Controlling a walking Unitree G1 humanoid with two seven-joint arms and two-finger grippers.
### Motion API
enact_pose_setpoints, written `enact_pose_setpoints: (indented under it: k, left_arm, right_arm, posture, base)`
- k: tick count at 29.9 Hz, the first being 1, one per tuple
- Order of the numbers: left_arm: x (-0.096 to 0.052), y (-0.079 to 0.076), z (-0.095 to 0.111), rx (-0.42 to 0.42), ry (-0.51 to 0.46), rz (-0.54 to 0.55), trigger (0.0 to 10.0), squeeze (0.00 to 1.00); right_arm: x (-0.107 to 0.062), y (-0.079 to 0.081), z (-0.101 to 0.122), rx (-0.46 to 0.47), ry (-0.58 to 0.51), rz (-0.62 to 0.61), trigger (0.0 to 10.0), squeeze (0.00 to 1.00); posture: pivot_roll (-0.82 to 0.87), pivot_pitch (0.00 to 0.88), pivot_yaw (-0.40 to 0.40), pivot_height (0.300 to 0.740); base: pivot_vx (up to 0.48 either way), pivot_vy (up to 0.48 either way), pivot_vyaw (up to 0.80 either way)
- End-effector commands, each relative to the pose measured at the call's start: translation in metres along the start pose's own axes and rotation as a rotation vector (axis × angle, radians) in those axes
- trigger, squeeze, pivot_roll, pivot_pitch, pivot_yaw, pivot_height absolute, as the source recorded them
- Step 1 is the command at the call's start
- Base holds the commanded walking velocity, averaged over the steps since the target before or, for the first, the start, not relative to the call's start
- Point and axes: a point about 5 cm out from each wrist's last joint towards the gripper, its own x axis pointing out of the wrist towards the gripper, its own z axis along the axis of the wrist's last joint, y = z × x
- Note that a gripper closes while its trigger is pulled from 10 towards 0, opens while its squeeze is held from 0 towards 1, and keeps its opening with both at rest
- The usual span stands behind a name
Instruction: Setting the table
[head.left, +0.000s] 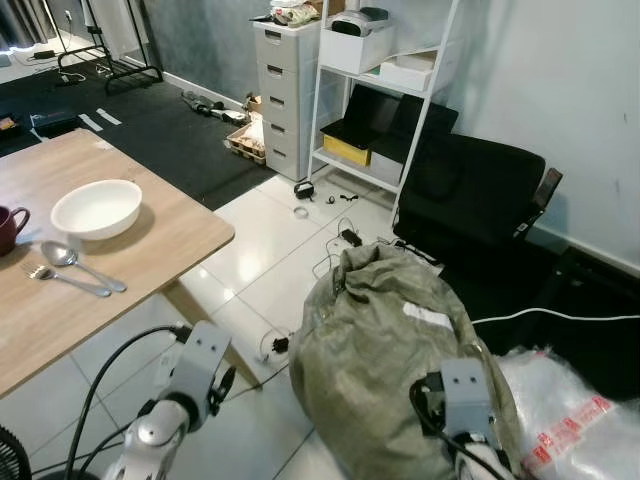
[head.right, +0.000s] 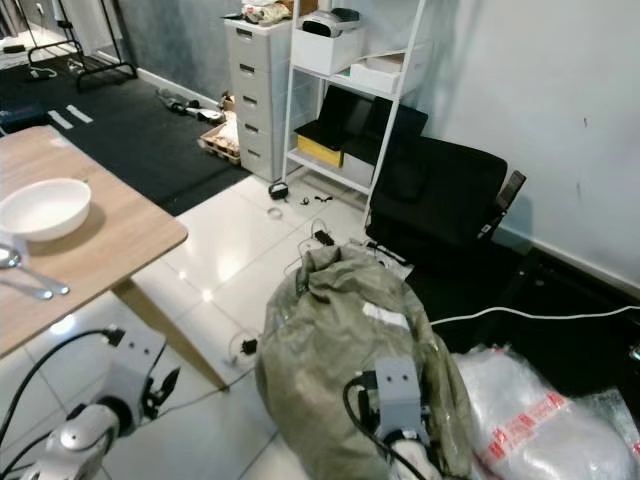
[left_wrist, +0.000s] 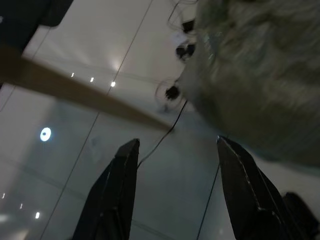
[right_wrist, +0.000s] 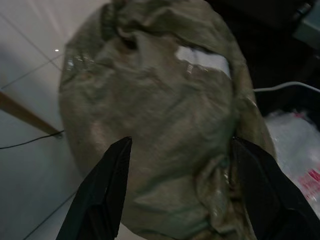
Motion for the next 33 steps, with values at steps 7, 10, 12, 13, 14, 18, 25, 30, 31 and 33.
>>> enact_pose_setpoints:
  k: [7,10,12,13,14,18,25,30,31,33]
  left_arm:
    - [-0.0004,-0.0006,-0.0023,0.006,0.008,-0.01,10.0,0.0]
    - [-0.0004,-0.0007,-0.0022,0.007,0.005,-0.011,10.0,0.0]
    - [-0.0003,-0.0007,-0.0022,0.008,0.005,-0.011,10.0,0.0]
    - [-0.0002,-0.0007,-0.0021,0.008,0.004,-0.012,10.0,0.0]
    - [-0.0002,-0.0007,-0.0021,0.008,0.004,-0.012,10.0,0.0]
    - [0.0001,-0.0009,-0.0024,0.008,0.006,-0.014,10.0,0.0]
    - [0.0002,-0.0008,-0.0024,0.008,0.006,-0.015,10.0,0.0]
    - [0.0003,-0.0011,-0.0024,0.008,0.006,-0.016,10.0,0.0]
    - [0.0005,-0.0013,-0.0025,0.008,0.005,-0.018,10.0,0.0]
    - [0.0005,-0.0014,-0.0025,0.008,0.005,-0.018,10.0,0.0]
  right_arm:
    - [-0.002,-0.0001,-0.0038,-0.006,0.006,-0.007,10.0,0.0]
    - [-0.002,-0.0002,-0.004,-0.006,0.007,-0.007,10.0,0.0]
    - [-0.0023,0.0,-0.0057,0.022,0.02,-0.013,10.0,0.0]
    - [-0.0024,0.0001,-0.0061,0.028,0.022,-0.014,10.0,0.0]
    - [-0.0023,0.0001,-0.0058,0.024,0.02,-0.012,10.0,0.0]
    - [-0.0023,0.0003,-0.0058,0.021,0.02,-0.009,10.0,0.0]
    - [-0.0022,0.0008,-0.006,0.023,0.02,-0.008,10.0,0.0]
    - [-0.0023,0.0009,-0.0063,0.023,0.021,-0.009,10.0,0.0]
    - [-0.0024,0.0008,-0.0063,0.024,0.021,-0.009,10.0,0.0]
    - [-0.0024,0.0008,-0.0063,0.024,0.021,-0.009,10.0,0.0]
  posture:
    - [-0.02,0.0,0.099,0.74]
    - [-0.02,0.0,0.1,0.74]
    - [-0.02,0.0,0.101,0.74]
    - [-0.02,0.0,0.102,0.74]
    - [-0.02,0.0,0.102,0.74]
    - [-0.02,0.0,0.102,0.74]
    - [-0.01,0.0,0.102,0.74]
    - [-0.02,0.0,0.103,0.74]
    - [-0.02,0.0,0.103,0.74]
    - [-0.02,0.0,0.103,0.74]
  base:
    - [0.0,0.0,-0.69]
    - [0.0,0.0,0.0]
    - [0.0,0.0,-0.8]
    - [0.0,0.0,-0.8]
    - [0.0,0.0,-0.8]
    - [0.0,0.0,-0.8]
    - [0.0,0.0,-0.8]
    - [0.0,0.0,-0.8]
    - [0.0,0.0,-0.8]
    - [0.0,0.0,-0.8]
